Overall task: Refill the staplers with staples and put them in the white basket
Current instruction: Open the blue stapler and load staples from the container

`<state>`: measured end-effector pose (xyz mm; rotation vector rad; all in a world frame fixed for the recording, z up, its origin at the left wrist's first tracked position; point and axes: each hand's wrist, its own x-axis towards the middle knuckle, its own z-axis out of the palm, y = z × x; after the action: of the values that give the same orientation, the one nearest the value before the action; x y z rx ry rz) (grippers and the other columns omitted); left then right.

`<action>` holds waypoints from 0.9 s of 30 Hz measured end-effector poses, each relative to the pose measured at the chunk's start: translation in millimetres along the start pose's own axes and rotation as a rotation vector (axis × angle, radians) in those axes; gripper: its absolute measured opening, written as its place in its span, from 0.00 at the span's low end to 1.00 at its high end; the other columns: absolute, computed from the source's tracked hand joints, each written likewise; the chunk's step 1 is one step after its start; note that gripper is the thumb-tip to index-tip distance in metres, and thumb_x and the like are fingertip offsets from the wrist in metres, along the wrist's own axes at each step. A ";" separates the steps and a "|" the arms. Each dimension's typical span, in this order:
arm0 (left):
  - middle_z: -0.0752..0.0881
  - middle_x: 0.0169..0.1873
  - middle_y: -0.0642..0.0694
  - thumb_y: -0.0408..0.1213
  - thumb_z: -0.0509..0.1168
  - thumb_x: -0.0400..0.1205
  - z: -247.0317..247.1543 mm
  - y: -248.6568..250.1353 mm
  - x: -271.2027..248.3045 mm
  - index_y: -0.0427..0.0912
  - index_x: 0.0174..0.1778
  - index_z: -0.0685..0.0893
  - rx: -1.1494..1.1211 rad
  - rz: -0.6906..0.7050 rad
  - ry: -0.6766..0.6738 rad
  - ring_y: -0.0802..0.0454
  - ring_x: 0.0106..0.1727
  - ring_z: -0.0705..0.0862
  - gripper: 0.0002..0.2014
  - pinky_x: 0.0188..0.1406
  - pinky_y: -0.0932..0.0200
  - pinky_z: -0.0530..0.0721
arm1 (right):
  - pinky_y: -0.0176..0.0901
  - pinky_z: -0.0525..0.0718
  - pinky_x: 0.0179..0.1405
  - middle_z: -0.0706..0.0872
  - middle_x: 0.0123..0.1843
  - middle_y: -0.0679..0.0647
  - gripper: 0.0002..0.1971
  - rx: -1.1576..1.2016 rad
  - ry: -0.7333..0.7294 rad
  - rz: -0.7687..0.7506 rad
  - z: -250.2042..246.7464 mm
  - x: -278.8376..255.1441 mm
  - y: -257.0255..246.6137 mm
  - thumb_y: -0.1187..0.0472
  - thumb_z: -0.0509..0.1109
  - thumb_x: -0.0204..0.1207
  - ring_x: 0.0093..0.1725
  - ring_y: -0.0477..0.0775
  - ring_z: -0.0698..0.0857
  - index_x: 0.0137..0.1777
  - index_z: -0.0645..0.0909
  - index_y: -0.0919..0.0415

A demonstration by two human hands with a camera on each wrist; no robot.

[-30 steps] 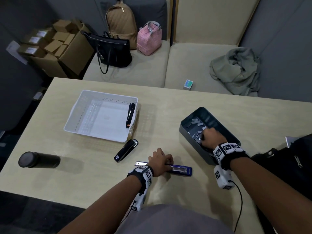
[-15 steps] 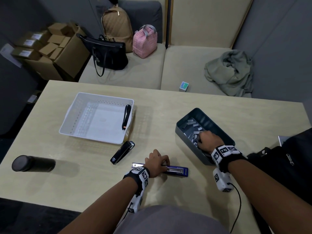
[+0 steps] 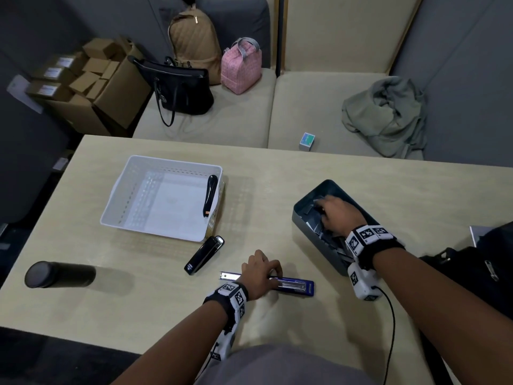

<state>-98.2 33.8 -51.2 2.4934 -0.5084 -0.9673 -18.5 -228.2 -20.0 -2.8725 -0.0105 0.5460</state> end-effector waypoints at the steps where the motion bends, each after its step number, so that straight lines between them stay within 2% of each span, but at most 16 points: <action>1: 0.66 0.50 0.50 0.49 0.68 0.76 0.0 -0.6 0.2 0.56 0.52 0.83 -0.002 0.000 0.003 0.46 0.58 0.71 0.10 0.53 0.52 0.68 | 0.54 0.84 0.49 0.81 0.63 0.61 0.16 -0.013 0.012 -0.006 1.1 3.1 -2.3 0.66 0.63 0.77 0.58 0.65 0.84 0.65 0.79 0.63; 5: 0.66 0.50 0.50 0.48 0.69 0.76 -0.1 -0.9 2.0 0.55 0.52 0.83 -0.007 -0.003 0.006 0.47 0.58 0.72 0.09 0.53 0.53 0.68 | 0.54 0.84 0.49 0.80 0.65 0.61 0.17 -0.085 -0.028 -0.011 9.0 12.9 -2.8 0.68 0.63 0.77 0.61 0.64 0.81 0.66 0.77 0.64; 10: 0.67 0.50 0.50 0.47 0.70 0.75 -2.4 -2.2 2.6 0.54 0.51 0.84 -0.027 0.002 -0.013 0.47 0.59 0.72 0.09 0.57 0.50 0.71 | 0.52 0.84 0.45 0.81 0.64 0.62 0.14 -0.226 -0.021 -0.019 11.8 16.2 0.8 0.68 0.65 0.78 0.58 0.64 0.84 0.63 0.81 0.65; 17: 0.67 0.50 0.50 0.47 0.71 0.75 -1.2 -4.8 3.9 0.53 0.50 0.85 -0.045 0.000 -0.016 0.48 0.59 0.72 0.09 0.60 0.49 0.71 | 0.52 0.84 0.46 0.76 0.68 0.65 0.13 -0.196 -0.071 -0.003 16.2 17.8 4.9 0.70 0.67 0.77 0.54 0.67 0.86 0.61 0.83 0.66; 20: 0.67 0.50 0.51 0.47 0.71 0.74 -1.0 -4.9 3.6 0.53 0.49 0.84 -0.061 -0.004 -0.012 0.48 0.59 0.72 0.09 0.60 0.49 0.71 | 0.54 0.86 0.50 0.80 0.64 0.64 0.13 -0.144 -0.103 -0.016 18.0 17.3 7.8 0.69 0.66 0.76 0.56 0.67 0.85 0.59 0.83 0.64; 27: 0.66 0.51 0.50 0.46 0.71 0.75 -2.7 -4.0 3.0 0.52 0.50 0.85 -0.071 -0.011 -0.017 0.48 0.59 0.72 0.10 0.61 0.50 0.70 | 0.49 0.78 0.35 0.83 0.56 0.61 0.09 -0.120 -0.066 -0.026 14.0 6.6 9.0 0.68 0.66 0.76 0.52 0.65 0.85 0.56 0.79 0.61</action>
<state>-93.5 36.4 -53.1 2.4291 -0.4583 -0.9934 -17.8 -233.7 -37.0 -2.9643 -0.0946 0.6562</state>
